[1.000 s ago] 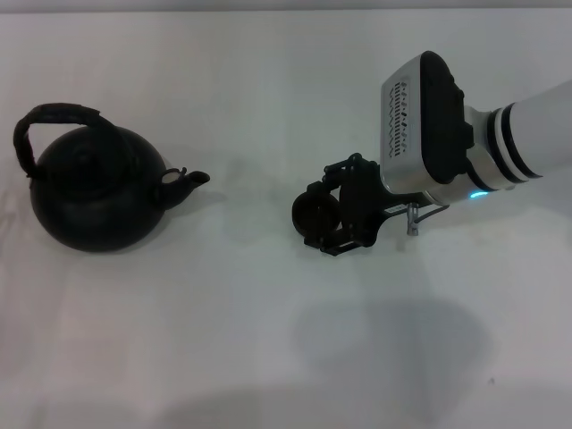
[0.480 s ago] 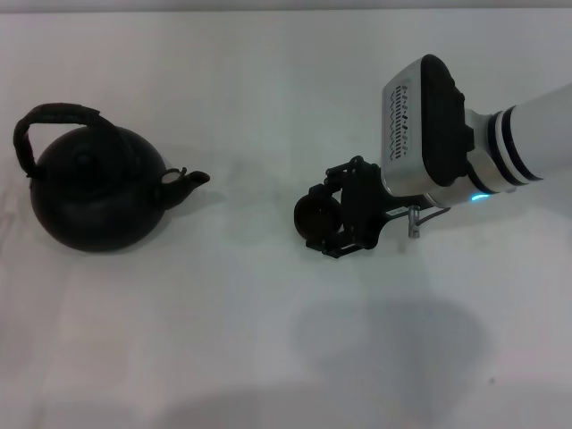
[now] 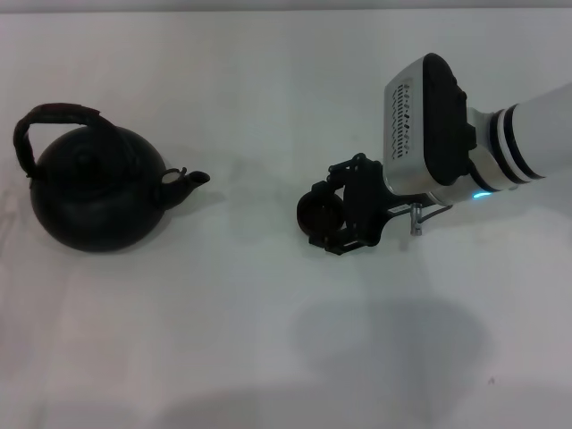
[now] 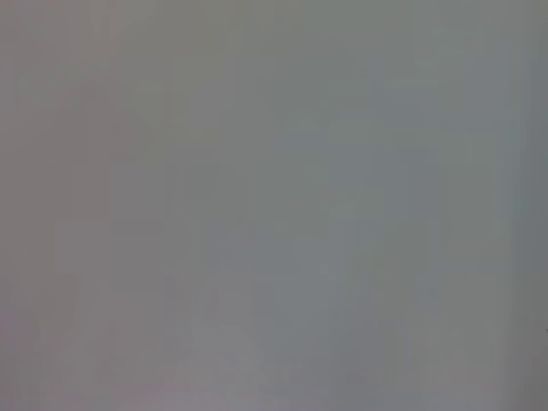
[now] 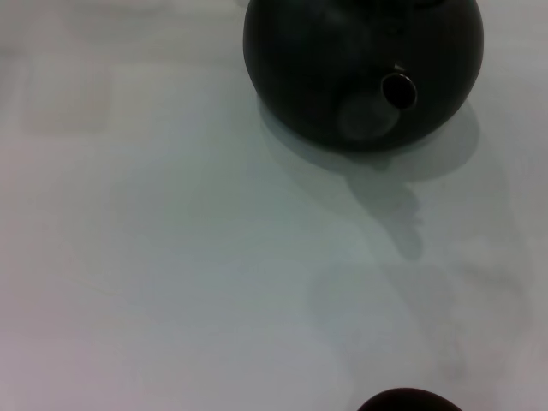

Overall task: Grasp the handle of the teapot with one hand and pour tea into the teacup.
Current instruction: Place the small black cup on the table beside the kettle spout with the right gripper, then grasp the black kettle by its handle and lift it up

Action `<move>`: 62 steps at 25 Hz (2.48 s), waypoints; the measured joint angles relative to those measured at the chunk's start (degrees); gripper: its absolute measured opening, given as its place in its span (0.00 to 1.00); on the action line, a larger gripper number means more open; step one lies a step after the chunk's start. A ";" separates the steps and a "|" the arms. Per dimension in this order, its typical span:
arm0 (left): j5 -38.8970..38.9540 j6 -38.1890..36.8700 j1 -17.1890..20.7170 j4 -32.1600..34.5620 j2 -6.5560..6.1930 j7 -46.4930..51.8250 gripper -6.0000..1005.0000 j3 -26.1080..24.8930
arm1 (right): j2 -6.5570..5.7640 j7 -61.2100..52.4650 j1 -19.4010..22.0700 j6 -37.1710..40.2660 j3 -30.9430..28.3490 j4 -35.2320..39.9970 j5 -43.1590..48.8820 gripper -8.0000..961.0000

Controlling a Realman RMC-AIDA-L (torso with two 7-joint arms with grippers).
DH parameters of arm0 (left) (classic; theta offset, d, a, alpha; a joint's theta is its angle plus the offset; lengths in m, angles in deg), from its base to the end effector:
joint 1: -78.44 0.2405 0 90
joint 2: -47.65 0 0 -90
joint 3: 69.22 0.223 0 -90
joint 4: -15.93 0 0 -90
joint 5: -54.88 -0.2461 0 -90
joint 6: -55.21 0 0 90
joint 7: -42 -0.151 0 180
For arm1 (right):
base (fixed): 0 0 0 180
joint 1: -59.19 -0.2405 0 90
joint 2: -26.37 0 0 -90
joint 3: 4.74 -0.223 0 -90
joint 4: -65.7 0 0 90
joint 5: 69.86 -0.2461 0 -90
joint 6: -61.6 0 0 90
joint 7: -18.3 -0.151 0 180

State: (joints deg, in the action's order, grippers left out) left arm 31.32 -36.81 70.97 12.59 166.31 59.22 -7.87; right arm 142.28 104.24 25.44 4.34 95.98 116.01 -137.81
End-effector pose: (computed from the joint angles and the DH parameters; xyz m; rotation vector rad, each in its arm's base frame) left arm -0.3954 0.1908 0.0201 -1.4356 -0.5695 -0.7189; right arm 0.1849 0.3593 -0.1056 -2.9823 0.0215 -0.1649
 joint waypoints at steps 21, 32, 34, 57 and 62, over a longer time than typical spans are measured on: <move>-0.21 -0.43 0.55 0.00 0.04 0.00 0.84 0.06 | -0.48 0.20 1.78 -4.27 -5.95 4.87 -0.22 0.91; -5.80 -0.42 -1.86 0.05 -0.07 2.82 0.84 0.27 | -0.64 2.59 6.21 -12.46 -19.24 11.38 -0.63 0.91; -7.21 0.27 -2.67 0.02 -0.10 2.90 0.84 0.27 | -0.62 2.86 6.61 -12.53 -19.33 11.48 -0.86 0.91; -12.72 4.84 -5.41 0.37 -0.89 7.04 0.76 0.27 | -0.48 5.28 8.86 -11.72 -19.45 10.35 -3.28 0.90; -12.83 4.84 -5.57 0.76 -1.66 9.31 0.56 0.58 | -0.43 5.57 9.73 -11.95 -19.07 10.32 -4.56 0.90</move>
State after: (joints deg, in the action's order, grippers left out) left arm 18.49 -31.96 65.39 13.35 164.65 68.53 -7.29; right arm 141.85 109.81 35.17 -7.61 76.92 126.33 -142.37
